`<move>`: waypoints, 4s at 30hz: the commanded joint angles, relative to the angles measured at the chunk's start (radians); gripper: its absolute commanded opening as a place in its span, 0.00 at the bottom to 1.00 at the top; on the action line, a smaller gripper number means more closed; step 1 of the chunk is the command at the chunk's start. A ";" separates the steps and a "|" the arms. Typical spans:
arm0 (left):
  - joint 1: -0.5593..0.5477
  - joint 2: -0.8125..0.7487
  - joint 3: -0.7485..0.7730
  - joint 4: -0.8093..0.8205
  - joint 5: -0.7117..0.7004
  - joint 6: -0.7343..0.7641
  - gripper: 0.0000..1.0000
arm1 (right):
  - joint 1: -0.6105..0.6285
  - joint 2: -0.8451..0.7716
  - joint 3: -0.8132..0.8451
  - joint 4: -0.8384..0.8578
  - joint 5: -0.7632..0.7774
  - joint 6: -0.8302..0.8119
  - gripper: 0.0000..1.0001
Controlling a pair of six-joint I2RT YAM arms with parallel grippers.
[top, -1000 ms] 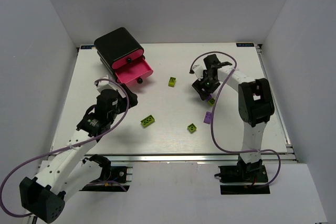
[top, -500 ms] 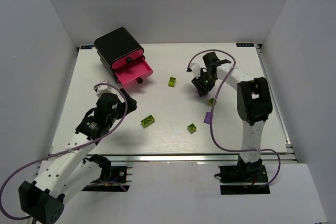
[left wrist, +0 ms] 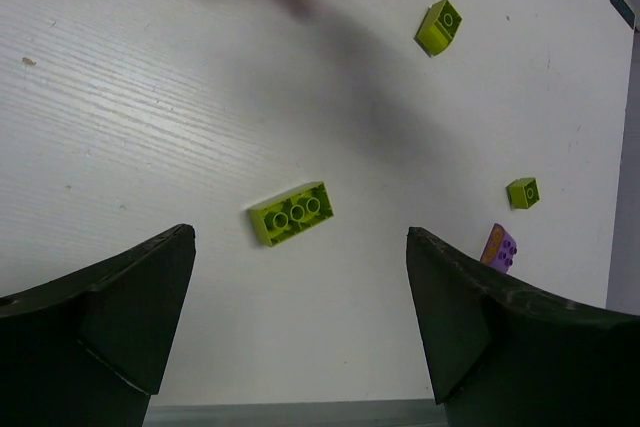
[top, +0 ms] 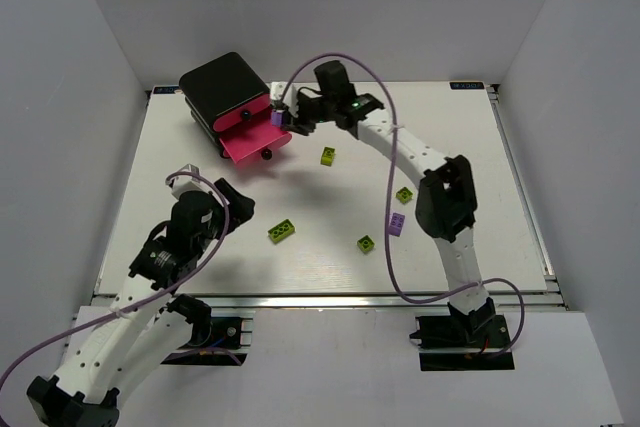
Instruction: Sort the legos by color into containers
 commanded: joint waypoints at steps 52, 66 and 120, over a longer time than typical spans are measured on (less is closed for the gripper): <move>-0.355 1.184 0.788 -0.011 0.452 0.290 0.81 | -0.438 -0.857 -0.894 -0.106 0.302 0.661 0.85; -0.559 1.493 1.147 -0.036 0.219 0.265 0.85 | -0.753 -0.767 -0.709 -0.244 0.247 0.926 0.55; 0.028 1.231 1.083 -0.065 -0.343 0.571 0.00 | -0.646 -0.778 -0.889 -0.155 -0.158 0.530 0.16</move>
